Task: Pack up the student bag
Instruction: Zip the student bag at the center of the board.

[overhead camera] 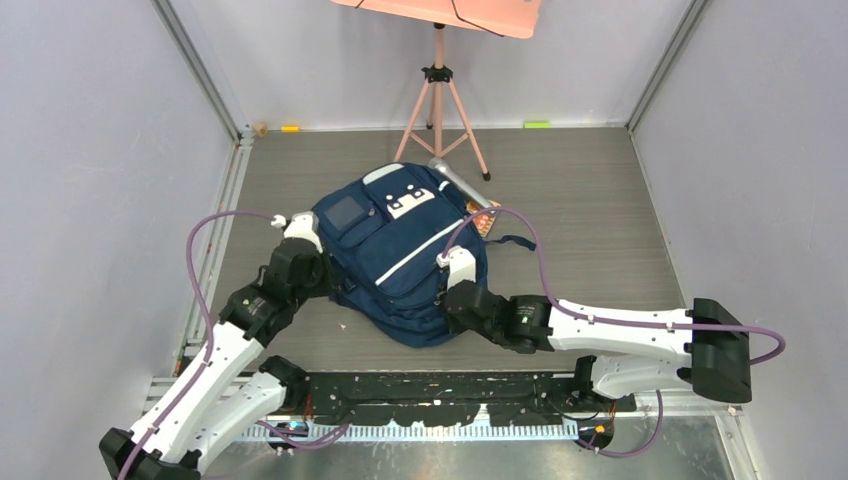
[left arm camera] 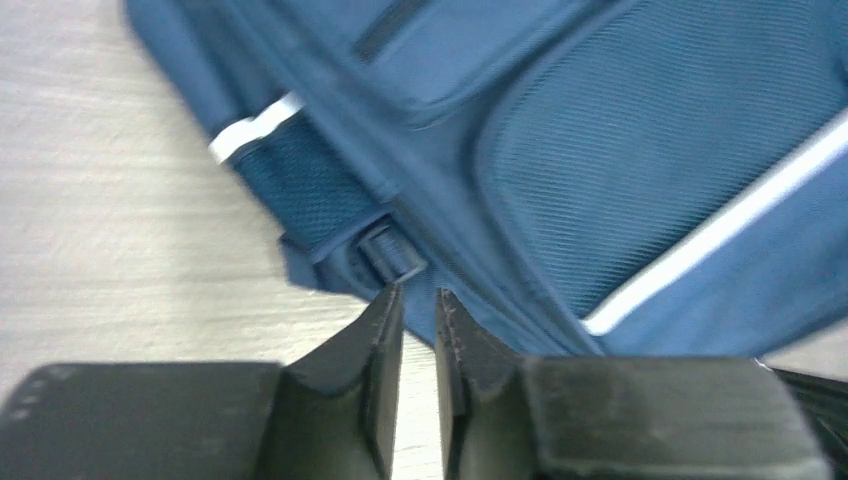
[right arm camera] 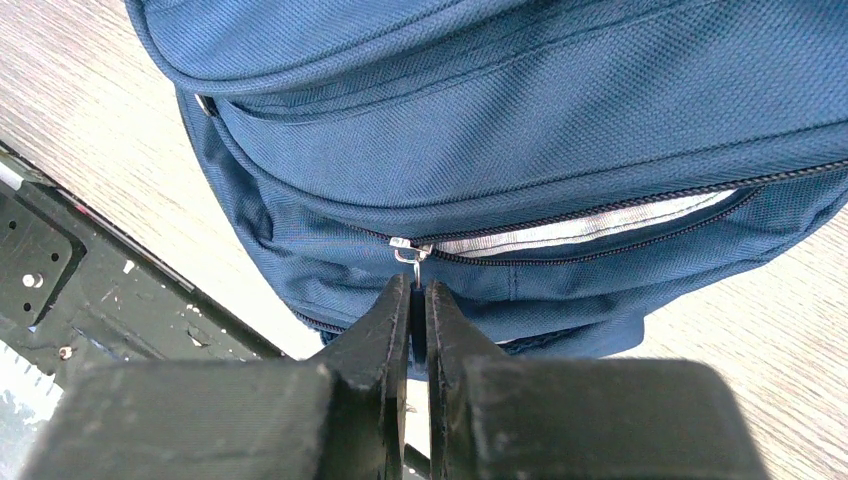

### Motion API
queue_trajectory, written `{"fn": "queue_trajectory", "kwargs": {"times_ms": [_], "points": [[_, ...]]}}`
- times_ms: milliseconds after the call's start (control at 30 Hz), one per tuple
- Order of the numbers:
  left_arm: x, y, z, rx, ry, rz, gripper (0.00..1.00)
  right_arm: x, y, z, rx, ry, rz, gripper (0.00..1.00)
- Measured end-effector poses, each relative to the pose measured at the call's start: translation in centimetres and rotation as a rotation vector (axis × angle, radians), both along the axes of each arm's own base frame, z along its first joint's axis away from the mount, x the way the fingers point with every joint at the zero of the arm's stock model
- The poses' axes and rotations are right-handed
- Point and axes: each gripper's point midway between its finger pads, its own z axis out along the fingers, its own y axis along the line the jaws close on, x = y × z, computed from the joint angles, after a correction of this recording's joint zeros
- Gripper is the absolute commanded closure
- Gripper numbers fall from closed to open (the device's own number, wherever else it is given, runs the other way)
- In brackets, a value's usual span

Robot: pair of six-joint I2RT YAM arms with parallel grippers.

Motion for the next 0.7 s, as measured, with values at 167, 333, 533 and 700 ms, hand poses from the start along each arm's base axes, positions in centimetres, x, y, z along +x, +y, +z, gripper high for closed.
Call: {"fn": "queue_trajectory", "kwargs": {"times_ms": [167, 333, 533, 700], "points": [[0.4, -4.7, 3.5, -0.043, -0.098, -0.281, 0.59, 0.0, 0.2, 0.4, 0.004, -0.002, 0.003, 1.00], [-1.2, -11.7, 6.4, -0.002, -0.236, -0.637, 0.47, 0.2, 0.5, 1.0, 0.014, -0.004, 0.006, 0.99], [-2.0, -16.9, 4.3, 0.141, -0.262, -0.889, 0.36, 0.4, 0.4, 1.0, 0.019, 0.001, -0.004, 1.00], [-1.2, -17.8, 1.7, 0.239, -0.235, -0.955, 0.30, 0.6, 0.3, 1.4, 0.039, 0.003, -0.012, 1.00]]}}
